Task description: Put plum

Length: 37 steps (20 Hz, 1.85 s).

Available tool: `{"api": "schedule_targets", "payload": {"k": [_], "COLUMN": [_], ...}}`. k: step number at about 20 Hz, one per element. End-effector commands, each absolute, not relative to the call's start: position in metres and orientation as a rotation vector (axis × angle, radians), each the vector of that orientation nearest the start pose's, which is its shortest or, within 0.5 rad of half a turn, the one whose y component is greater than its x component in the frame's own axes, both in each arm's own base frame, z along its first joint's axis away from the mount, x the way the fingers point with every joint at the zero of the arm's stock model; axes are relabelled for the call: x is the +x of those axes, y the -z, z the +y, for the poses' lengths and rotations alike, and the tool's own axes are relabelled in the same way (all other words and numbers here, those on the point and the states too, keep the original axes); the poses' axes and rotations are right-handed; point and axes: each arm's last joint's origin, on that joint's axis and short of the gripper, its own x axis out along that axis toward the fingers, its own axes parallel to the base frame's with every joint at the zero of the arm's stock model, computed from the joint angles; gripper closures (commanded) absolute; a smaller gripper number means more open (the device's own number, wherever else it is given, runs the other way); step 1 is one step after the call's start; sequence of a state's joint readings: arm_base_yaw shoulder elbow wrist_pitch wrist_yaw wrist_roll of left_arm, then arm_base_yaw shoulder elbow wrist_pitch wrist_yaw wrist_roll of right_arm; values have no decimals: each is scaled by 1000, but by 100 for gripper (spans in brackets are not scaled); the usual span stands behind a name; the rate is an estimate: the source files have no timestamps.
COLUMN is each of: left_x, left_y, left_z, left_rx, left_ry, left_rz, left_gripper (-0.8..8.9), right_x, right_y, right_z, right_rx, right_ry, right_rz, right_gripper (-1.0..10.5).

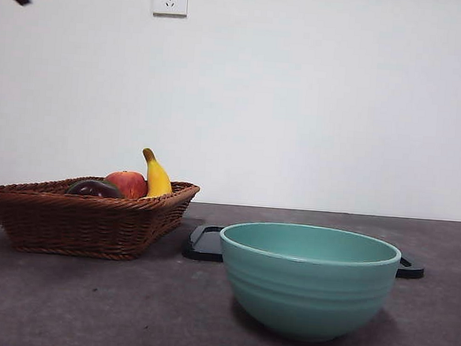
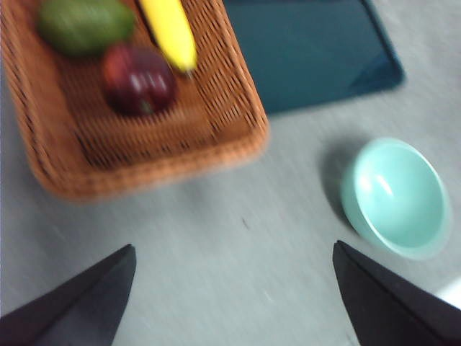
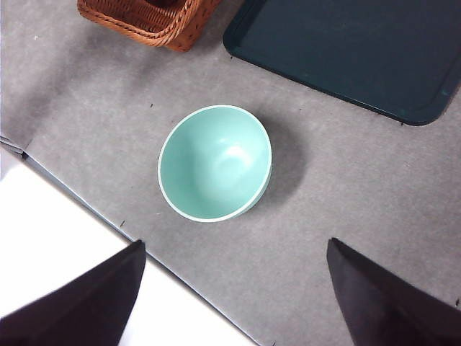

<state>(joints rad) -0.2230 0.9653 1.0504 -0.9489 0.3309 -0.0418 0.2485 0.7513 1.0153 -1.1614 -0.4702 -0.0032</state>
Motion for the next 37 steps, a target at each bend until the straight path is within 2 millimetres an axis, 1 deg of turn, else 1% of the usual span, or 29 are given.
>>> {"api": "schedule_targets", "payload": {"k": [1,3,7,10,11,14,17,20,24,26,28,30,32,33,35,37], "left_x": [189,212,257,287,294,317,333,345,353,355,355,355,352,350,338,316], "left_y": [-337,-337,-323,-304,-298,-270,-243,-221,-202,-196,-195,-195,-203,-212,-241,-275], "left_z": [-56,-65,-84,-95,-98,-105,-111,-116,-121,-122,-122,-122,-122,-121,-117,-115], "left_rx": [-36,9,106,145,154,168,180,190,195,197,198,198,195,192,183,141], "left_ry": [477,458,402,375,377,362,352,357,360,359,360,360,362,363,368,444], "left_rz": [879,896,930,951,956,996,1043,1074,1094,1111,1113,1113,1094,1072,1009,950], "left_gripper": [372,373,375,375,376,376,376,376,377,404,543,579,579,579,578,578], "right_x": [101,101,101,101,101,101,101,100,101,101,101,100,100,100,100,100], "right_y": [-337,-337,-338,-337,-337,-337,-337,-337,-337,-337,-337,-337,-337,-337,-337,-337], "right_z": [40,40,40,40,40,40,40,40,40,40,40,40,40,40,40,40], "right_rx": [94,94,94,95,97,98,98,98,99,99,98,98,98,98,98,98], "right_ry": [-678,-678,-678,-678,-677,-676,-676,-676,-676,-676,-676,-676,-676,-676,-676,-676], "right_rz": [892,892,891,891,892,894,894,894,894,894,894,894,894,893,894,893], "right_gripper": [544,544,544,544,544,544,544,544,544,544,544,544,544,544,544,544]}}
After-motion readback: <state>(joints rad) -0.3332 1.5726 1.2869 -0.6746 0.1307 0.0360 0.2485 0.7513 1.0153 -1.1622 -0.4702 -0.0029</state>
